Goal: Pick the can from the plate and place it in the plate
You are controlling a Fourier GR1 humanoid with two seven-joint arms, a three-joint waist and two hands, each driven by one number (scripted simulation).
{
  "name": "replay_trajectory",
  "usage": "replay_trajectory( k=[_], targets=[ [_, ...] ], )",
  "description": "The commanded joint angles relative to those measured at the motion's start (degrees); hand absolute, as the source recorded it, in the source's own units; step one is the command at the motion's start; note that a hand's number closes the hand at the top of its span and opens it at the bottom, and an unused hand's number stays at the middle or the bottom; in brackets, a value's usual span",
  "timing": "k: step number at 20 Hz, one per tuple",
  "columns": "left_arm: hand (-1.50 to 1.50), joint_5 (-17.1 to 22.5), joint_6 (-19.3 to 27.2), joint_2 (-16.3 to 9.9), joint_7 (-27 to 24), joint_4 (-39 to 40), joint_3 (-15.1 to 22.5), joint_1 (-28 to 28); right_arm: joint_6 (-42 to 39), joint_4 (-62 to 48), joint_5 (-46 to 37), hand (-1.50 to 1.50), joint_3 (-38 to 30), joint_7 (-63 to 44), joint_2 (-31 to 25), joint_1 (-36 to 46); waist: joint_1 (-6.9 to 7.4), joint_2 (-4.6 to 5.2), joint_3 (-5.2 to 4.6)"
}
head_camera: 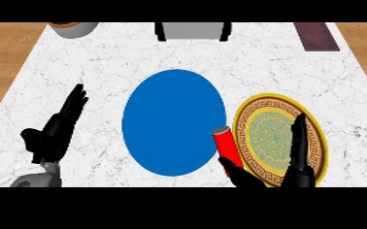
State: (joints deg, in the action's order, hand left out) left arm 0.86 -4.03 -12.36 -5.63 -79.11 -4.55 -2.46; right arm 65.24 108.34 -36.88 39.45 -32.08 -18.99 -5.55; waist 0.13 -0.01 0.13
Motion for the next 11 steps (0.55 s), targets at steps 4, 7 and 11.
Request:
replay_trajectory(
  k=[4,7,11],
  targets=[
    [0.0,-2.04,1.9,2.04,1.04,-2.55,1.53,0.89,8.74,-0.64,21.46,-1.5,4.55,20.15,-9.51,-4.04,-0.12,-0.03,0.02],
    [0.0,-0.92,1.2,1.05,1.62,0.7,-0.35,-2.54,7.8,0.3,27.79,-1.5,4.56,28.79,-11.46,-8.45,-0.64,-0.07,0.07],
    [0.0,-0.81,-0.6,-0.08,-0.78,0.78,-1.23,-0.02,4.43,-5.86,35.79,-1.5,0.47,42.4,-5.16,-9.75,-0.47,-0.08,0.01]
  ],
)
